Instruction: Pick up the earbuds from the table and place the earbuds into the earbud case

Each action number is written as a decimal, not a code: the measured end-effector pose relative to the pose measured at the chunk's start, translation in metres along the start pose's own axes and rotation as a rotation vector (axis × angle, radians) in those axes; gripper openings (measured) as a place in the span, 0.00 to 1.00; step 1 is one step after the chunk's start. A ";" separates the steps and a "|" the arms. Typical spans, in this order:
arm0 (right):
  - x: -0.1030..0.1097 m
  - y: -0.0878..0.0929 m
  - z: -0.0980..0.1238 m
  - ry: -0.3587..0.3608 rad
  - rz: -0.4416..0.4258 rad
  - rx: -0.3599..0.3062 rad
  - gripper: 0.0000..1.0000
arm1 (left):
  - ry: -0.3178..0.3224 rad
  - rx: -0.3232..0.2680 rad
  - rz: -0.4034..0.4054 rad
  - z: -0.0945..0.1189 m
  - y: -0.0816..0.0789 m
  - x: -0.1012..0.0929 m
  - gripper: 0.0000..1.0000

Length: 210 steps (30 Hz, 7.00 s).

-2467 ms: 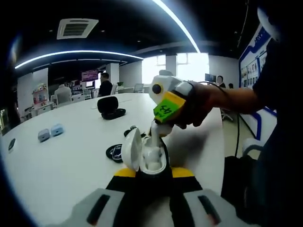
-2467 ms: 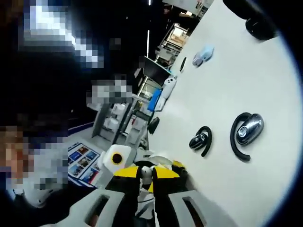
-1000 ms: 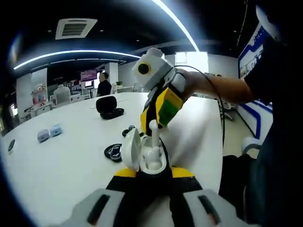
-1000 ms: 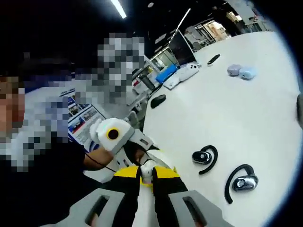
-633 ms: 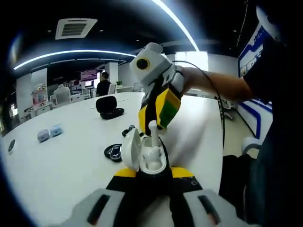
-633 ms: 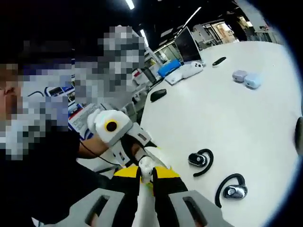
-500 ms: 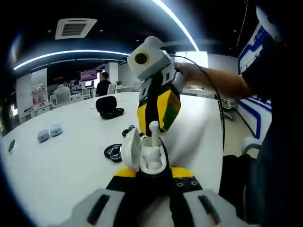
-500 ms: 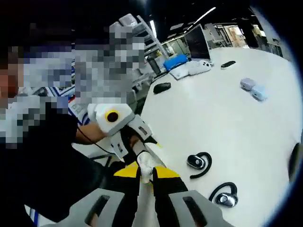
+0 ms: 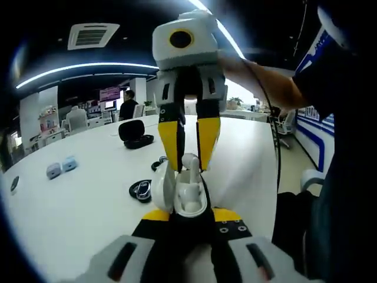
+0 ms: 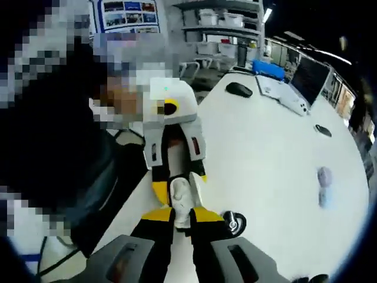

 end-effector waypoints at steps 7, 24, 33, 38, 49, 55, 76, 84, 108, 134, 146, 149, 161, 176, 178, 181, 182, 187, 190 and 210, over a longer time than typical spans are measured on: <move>-0.001 -0.001 -0.002 0.016 0.056 0.037 0.11 | 0.001 -0.002 0.005 0.000 0.001 0.000 0.24; 0.003 0.003 0.009 0.097 0.014 -0.008 0.16 | 0.003 -0.006 0.008 -0.001 0.002 0.001 0.24; 0.005 0.012 0.012 0.176 -0.034 -0.028 0.10 | 0.000 -0.005 0.008 0.000 0.002 0.000 0.24; 0.008 0.012 0.008 0.183 -0.033 -0.041 0.09 | 0.001 -0.001 0.006 0.000 0.001 -0.001 0.24; 0.014 0.012 0.017 0.258 0.009 0.029 0.25 | 0.001 -0.001 0.006 0.000 0.001 -0.001 0.24; 0.017 0.009 0.003 0.240 0.026 0.056 0.35 | 0.001 0.006 -0.009 0.000 0.000 -0.002 0.24; 0.022 0.001 -0.024 0.294 0.167 0.158 0.32 | -0.006 0.035 -0.088 0.001 -0.005 -0.005 0.24; 0.037 0.001 -0.023 0.369 0.212 0.149 0.23 | -0.001 0.027 -0.058 0.001 -0.003 -0.005 0.24; 0.020 0.050 -0.034 0.189 -0.321 -0.377 0.23 | 0.023 0.013 -0.059 0.001 -0.002 -0.002 0.27; 0.032 0.054 -0.030 0.109 -0.811 -0.689 0.17 | -0.054 -0.083 -0.040 0.011 -0.010 -0.002 0.37; 0.037 0.055 -0.026 0.132 -1.018 -0.825 0.17 | -0.131 -0.042 -0.217 0.017 -0.027 -0.006 0.38; 0.032 0.053 -0.018 0.148 -1.069 -0.888 0.17 | -0.148 -0.044 -0.260 0.018 -0.040 0.000 0.38; -0.021 0.062 0.018 0.286 -1.208 -1.072 0.17 | -0.193 -0.043 -0.357 -0.005 -0.088 0.063 0.36; -0.098 0.099 0.026 0.453 -1.469 -1.271 0.17 | -0.238 0.021 -0.386 -0.058 -0.107 0.149 0.30; -0.109 0.104 0.026 0.507 -1.508 -1.267 0.16 | -0.246 0.029 -0.379 -0.066 -0.105 0.160 0.29; -0.125 0.109 0.026 0.537 -1.544 -1.285 0.15 | -0.264 0.035 -0.364 -0.076 -0.104 0.177 0.29; -0.129 0.110 0.025 0.544 -1.555 -1.284 0.15 | -0.268 0.036 -0.346 -0.079 -0.103 0.182 0.29; -0.147 0.118 0.017 0.602 -1.632 -1.279 0.15 | -0.267 0.052 -0.320 -0.100 -0.098 0.202 0.29; -0.152 0.128 0.012 0.655 -1.688 -1.261 0.15 | -0.258 0.079 -0.313 -0.112 -0.091 0.213 0.29; -0.133 0.123 0.005 0.710 -1.801 -1.367 0.13 | -0.236 0.092 -0.334 -0.107 -0.086 0.201 0.28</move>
Point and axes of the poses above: the point that each gripper's makers call its tool centre point, and the gripper's own axes: z roughly backward along the fingers, x roughly to its left, y roughly out of its underside, the point moved 9 cm from there along z, roughly backward along the fingers, and after that the axes turned 4 degrees about z, right-handed, at the moved point
